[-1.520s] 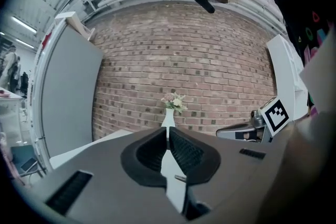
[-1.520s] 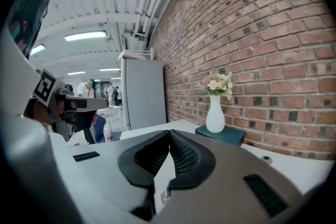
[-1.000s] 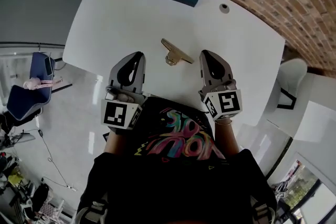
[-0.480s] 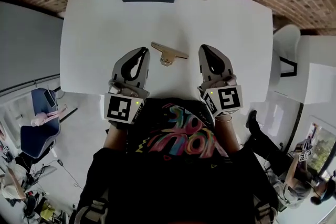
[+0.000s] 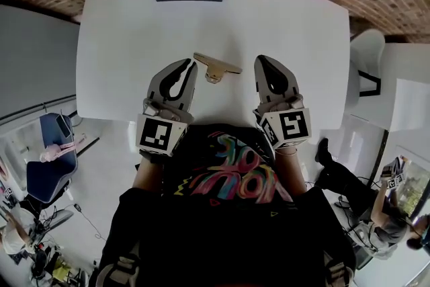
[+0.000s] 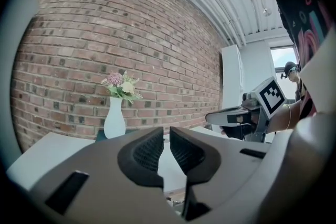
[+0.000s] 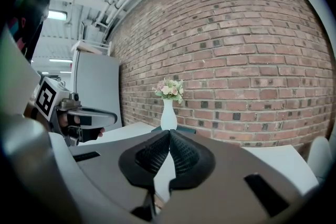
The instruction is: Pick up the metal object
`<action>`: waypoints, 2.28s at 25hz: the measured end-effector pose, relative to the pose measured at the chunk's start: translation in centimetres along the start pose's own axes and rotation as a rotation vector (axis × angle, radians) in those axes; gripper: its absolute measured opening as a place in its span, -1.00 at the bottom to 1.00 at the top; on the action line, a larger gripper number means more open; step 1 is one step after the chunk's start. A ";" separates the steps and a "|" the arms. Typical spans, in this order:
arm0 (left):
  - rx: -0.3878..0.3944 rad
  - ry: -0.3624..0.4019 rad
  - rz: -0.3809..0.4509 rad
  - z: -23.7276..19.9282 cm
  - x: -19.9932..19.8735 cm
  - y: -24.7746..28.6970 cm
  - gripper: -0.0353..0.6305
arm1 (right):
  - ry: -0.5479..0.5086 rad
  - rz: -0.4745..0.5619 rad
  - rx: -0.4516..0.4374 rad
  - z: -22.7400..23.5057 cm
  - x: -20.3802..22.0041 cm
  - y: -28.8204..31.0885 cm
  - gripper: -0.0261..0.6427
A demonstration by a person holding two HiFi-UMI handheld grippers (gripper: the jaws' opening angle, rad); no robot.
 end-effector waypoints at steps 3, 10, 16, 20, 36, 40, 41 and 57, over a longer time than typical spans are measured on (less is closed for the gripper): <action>-0.014 -0.012 0.023 0.6 0.0 0.2 -0.78 | -0.001 0.005 -0.009 0.3 0.2 -0.2 -0.87; 0.013 0.002 -0.006 0.7 0.5 0.2 -0.41 | -0.001 0.009 -0.019 0.3 0.5 -0.6 -0.87; 0.058 0.055 -0.044 1.0 1.5 0.6 -0.31 | 0.027 0.000 -0.021 0.3 1.3 -1.2 -0.87; 0.111 0.098 -0.139 1.4 2.7 0.9 -0.29 | 0.023 -0.006 -0.031 0.3 1.8 -1.5 -0.87; 0.306 0.290 -0.340 3.2 9.9 3.9 -0.29 | 0.044 -0.073 -0.032 0.6 4.2 -1.2 -0.87; 0.349 0.330 -0.378 3.1 11.7 4.9 -0.29 | 0.063 -0.072 -0.039 0.8 5.0 -0.9 -0.87; 0.360 0.340 -0.386 3.1 12.0 5.1 -0.29 | 0.063 -0.077 -0.043 0.9 5.2 -0.8 -0.87; 0.508 0.624 -0.508 2.9 17.7 8.9 -0.29 | 0.152 -0.081 -0.040 2.2 6.9 1.6 -0.87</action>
Point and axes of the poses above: the fingertips, and each gripper's own axes: y forward along the fingers, z to its right, x out of its underside, the point moved 10 cm from there along -y, backward along the fingers, and after that the axes turned 3 degrees about -x, right-handed, at the moved point
